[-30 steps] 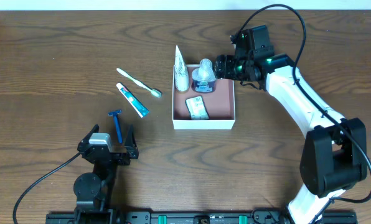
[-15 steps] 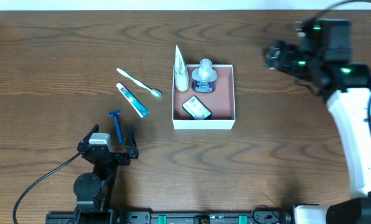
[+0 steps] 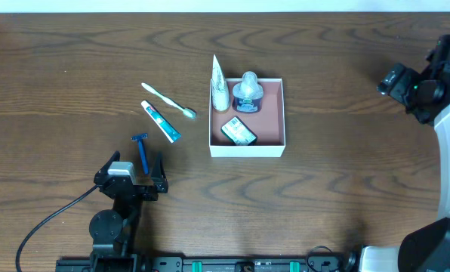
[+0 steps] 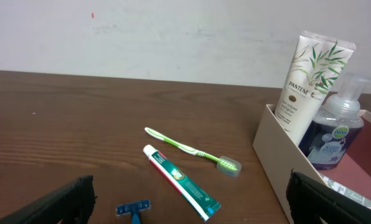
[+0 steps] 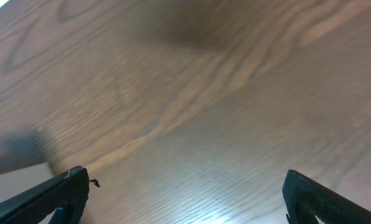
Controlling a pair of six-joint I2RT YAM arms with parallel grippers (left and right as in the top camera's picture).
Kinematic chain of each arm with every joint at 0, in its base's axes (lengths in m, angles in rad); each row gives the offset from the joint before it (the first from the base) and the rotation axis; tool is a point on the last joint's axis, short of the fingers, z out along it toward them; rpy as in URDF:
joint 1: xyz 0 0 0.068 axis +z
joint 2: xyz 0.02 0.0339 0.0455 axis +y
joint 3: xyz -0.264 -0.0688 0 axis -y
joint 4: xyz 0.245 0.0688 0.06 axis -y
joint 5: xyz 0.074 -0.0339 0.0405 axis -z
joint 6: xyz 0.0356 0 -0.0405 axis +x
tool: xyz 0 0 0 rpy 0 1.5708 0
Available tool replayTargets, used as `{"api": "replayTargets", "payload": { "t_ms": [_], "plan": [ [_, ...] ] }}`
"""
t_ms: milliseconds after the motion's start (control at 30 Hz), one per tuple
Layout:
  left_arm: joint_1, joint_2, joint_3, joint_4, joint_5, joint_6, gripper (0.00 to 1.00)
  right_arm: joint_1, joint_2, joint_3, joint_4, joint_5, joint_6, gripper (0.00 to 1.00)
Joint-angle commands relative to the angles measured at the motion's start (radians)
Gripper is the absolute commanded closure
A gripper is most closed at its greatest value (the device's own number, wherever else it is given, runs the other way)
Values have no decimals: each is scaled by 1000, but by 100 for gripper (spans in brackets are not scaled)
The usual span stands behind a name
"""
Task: Pack container
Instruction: 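Reach left gripper to the blue razor and grasp it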
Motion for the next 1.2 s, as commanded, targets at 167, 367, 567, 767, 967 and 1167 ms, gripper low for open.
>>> {"api": "replayTargets", "payload": {
  "t_ms": [167, 367, 567, 767, 967, 1167],
  "plan": [
    [3, -1, -15, -11, 22, -52, 2, -13, 8, 2, -3, 32, 5, 1],
    [3, 41, 85, -68, 21, -158, 2, -13, 8, 2, -3, 32, 5, 1],
    [18, 343, 397, -275, -26, -157, 2, -13, 8, 2, -2, 32, 5, 1],
    [64, 807, 826, -594, -4, -140, 3, -13, 8, 2, -3, 32, 5, 1],
    [66, 1152, 1032, -729, 76, -112, 2, -13, 8, 2, -3, 32, 5, 1],
    [66, 1358, 1031, -812, 107, -115, 2, -13, 8, 2, -2, 32, 5, 1]
  ]
}}
